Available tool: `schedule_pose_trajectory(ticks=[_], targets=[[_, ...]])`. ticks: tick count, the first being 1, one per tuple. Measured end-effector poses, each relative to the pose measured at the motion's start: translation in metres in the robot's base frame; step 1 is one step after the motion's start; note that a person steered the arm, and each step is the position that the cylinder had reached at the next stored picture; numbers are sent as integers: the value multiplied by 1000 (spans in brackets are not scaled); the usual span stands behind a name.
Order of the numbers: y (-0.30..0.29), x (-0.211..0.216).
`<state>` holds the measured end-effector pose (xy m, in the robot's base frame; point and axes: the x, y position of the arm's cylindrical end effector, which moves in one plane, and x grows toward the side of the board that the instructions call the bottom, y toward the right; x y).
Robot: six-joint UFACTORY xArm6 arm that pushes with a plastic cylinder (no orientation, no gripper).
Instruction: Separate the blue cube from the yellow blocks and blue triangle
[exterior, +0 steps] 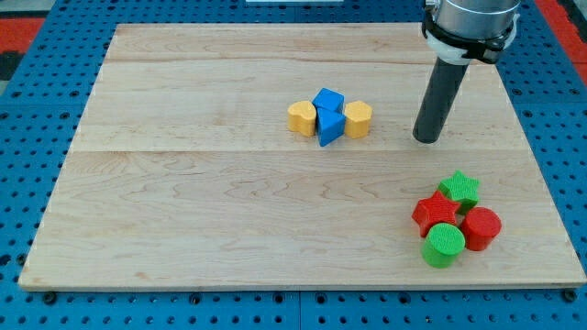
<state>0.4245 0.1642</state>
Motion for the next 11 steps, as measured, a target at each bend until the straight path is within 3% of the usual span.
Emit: schedule_pose_trajectory(ticks=[2,4,5,7,9,11], targets=[[-3,0],[-86,-16],[-109,-70],[-151,-43],[-266,-79],[-185,-54]])
